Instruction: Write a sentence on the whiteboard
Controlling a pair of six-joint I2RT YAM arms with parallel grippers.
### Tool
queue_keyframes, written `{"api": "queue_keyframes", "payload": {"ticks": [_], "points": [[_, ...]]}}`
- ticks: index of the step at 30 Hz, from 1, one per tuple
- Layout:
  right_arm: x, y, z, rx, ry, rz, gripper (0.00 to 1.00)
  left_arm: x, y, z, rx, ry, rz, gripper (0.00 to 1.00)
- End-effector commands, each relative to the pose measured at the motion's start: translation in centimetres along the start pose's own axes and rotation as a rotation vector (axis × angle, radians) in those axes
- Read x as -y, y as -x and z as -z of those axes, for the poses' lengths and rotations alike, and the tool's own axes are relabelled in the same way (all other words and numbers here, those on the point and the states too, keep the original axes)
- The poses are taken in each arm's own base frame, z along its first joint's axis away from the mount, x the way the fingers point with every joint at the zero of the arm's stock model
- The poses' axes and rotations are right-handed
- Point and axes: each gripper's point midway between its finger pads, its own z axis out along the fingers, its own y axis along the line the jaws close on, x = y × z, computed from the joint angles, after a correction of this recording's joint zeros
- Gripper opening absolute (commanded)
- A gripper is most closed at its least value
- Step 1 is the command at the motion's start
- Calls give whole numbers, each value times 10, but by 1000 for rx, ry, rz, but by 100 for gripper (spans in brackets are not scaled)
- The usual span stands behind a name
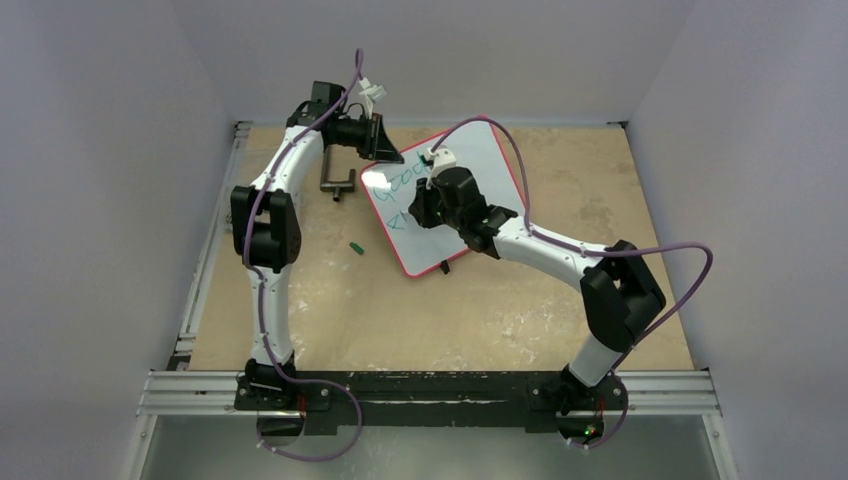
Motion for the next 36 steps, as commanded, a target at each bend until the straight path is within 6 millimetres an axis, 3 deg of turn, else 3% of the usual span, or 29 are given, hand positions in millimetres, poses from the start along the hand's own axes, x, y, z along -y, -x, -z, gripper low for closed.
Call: {"api": "queue_keyframes", "payload": {"ticks": [1, 8, 26, 31, 36], "points": [[13, 13, -7, 26, -77, 0, 0, 24, 19, 6, 30, -7, -127, 0], [26, 12, -5, 18, -115, -10, 0, 24, 19, 6, 29, -7, -128, 0], [37, -31, 14, -63, -115, -22, 0, 25, 19, 7, 29, -6, -127, 0], [34, -25, 19, -48, -106, -21, 0, 25, 19, 7, 29, -6, -129, 0], [27, 0, 28, 2, -89, -18, 0, 25, 18, 7, 28, -6, -130, 0]]}}
